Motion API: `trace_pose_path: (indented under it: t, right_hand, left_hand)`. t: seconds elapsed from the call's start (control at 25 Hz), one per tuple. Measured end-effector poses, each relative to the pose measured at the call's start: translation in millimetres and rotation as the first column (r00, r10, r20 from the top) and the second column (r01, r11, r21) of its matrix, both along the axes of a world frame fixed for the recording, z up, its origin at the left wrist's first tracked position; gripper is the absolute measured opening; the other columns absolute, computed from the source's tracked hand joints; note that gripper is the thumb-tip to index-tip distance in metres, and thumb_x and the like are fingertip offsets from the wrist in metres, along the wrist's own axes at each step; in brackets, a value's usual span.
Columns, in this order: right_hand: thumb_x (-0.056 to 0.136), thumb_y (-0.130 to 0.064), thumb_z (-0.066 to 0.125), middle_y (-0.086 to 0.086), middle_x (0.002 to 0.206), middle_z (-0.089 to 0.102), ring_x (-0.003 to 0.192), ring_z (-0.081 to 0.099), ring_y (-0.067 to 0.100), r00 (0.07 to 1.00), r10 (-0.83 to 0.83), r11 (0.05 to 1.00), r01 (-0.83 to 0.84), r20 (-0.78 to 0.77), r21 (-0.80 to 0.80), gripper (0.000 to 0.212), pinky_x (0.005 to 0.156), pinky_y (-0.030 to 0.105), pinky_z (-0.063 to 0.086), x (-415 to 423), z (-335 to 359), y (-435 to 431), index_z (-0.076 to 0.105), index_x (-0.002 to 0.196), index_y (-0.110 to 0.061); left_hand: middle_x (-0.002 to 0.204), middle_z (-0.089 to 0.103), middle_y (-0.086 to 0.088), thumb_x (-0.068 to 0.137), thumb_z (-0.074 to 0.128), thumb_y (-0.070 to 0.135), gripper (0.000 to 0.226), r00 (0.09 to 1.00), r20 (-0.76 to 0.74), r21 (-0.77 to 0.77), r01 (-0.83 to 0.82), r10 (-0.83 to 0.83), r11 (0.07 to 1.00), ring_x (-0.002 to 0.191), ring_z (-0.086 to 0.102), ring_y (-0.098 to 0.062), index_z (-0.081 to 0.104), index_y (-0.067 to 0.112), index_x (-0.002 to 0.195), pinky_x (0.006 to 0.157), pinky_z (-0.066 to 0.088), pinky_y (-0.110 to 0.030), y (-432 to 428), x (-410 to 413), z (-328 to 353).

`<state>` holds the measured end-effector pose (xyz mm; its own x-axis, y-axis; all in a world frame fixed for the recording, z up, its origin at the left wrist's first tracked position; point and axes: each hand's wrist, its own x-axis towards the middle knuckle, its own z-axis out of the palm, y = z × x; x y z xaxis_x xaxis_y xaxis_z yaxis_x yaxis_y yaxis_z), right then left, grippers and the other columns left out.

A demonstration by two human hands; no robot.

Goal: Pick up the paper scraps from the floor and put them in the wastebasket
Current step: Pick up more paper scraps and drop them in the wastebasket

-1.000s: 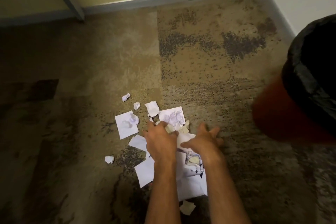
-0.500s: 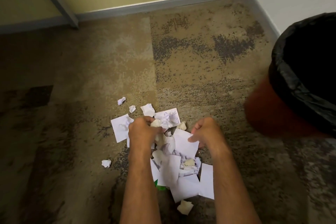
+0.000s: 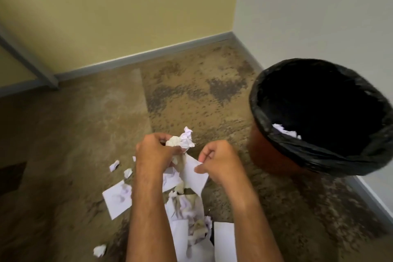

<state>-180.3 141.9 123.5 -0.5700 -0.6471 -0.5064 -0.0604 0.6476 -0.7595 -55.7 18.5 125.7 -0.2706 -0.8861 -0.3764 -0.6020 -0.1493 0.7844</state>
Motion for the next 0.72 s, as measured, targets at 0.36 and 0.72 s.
trace_pose_path:
  t: [0.36, 0.72]
  right_hand:
    - [0.077, 0.002, 0.078, -0.003, 0.065, 0.064, 0.054, 0.052, 0.006, 0.925, -0.261, 0.942, 0.182, -0.275, -0.283, 0.023, 0.049, 0.020, 0.047, -24, 78, 43, 0.068, 0.071, -0.018]
    - [0.078, -0.002, 0.087, -0.004, 0.075, 0.068, 0.063, 0.059, 0.005, 0.812, -0.548, 0.740, 0.357, -0.203, -0.570, 0.021, 0.059, 0.015, 0.050, -62, 115, 107, 0.072, 0.076, -0.016]
  left_hand:
    - [0.088, 0.079, -0.013, 0.075, 0.094, 0.004, 0.024, 0.966, -0.237, -0.100, 0.081, -0.103, 0.992, 0.064, 0.080, -0.031, 0.083, 0.018, 0.091, 0.061, 0.068, -0.054, 24, -66, 67]
    - [0.091, 0.082, -0.007, 0.075, 0.098, 0.012, 0.028, 0.821, -0.549, -0.104, 0.117, -0.155, 0.988, 0.073, 0.082, -0.032, 0.083, 0.019, 0.097, 0.059, 0.066, -0.042, 84, -125, 114]
